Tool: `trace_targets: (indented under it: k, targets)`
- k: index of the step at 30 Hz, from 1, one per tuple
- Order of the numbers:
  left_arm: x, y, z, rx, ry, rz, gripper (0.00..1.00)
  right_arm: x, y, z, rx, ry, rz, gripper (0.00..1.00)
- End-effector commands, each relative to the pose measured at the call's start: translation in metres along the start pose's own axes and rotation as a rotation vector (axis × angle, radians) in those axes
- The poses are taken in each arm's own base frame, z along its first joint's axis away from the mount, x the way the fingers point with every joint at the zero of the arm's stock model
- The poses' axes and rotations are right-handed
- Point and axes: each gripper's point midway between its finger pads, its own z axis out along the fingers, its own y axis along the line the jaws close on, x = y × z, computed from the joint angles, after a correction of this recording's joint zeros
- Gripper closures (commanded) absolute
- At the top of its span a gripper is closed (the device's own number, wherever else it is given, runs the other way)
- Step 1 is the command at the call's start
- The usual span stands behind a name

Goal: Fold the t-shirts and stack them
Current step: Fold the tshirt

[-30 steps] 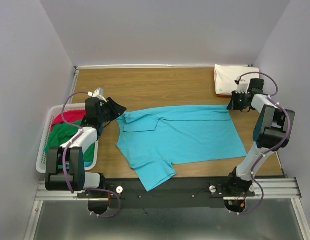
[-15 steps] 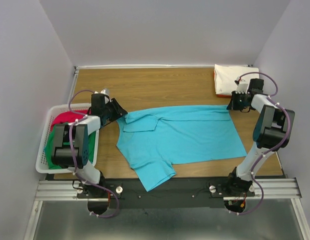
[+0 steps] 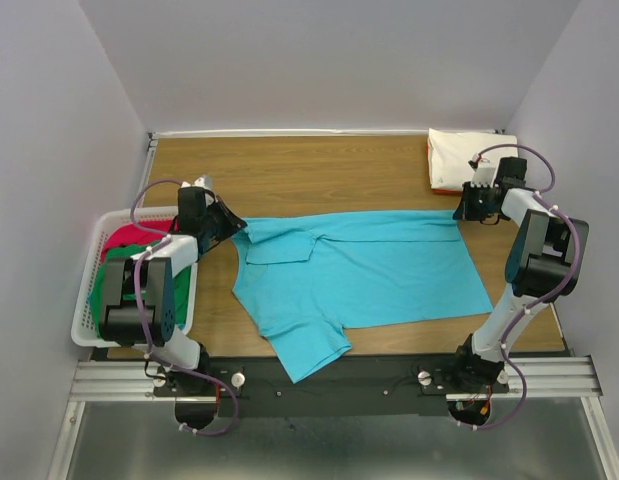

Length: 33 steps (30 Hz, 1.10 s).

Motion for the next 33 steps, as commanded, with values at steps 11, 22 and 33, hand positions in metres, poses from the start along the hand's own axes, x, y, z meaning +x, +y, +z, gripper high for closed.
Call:
trace_targets:
  k: [11,22,33]
  targets:
    - [-0.04,-0.02,-0.016,0.124,-0.149,-0.084,0.95,0.011,-0.011,0.006,0.031,0.028,0.01,0.99]
    - [-0.034,0.001,0.01,0.056,-0.087,-0.072,0.83,0.009,-0.011,0.007,0.024,0.025,0.013,0.99]
    - [-0.049,0.016,0.027,-0.034,-0.077,-0.046,0.83,0.0,-0.014,0.005,0.042,0.006,0.018,0.99]
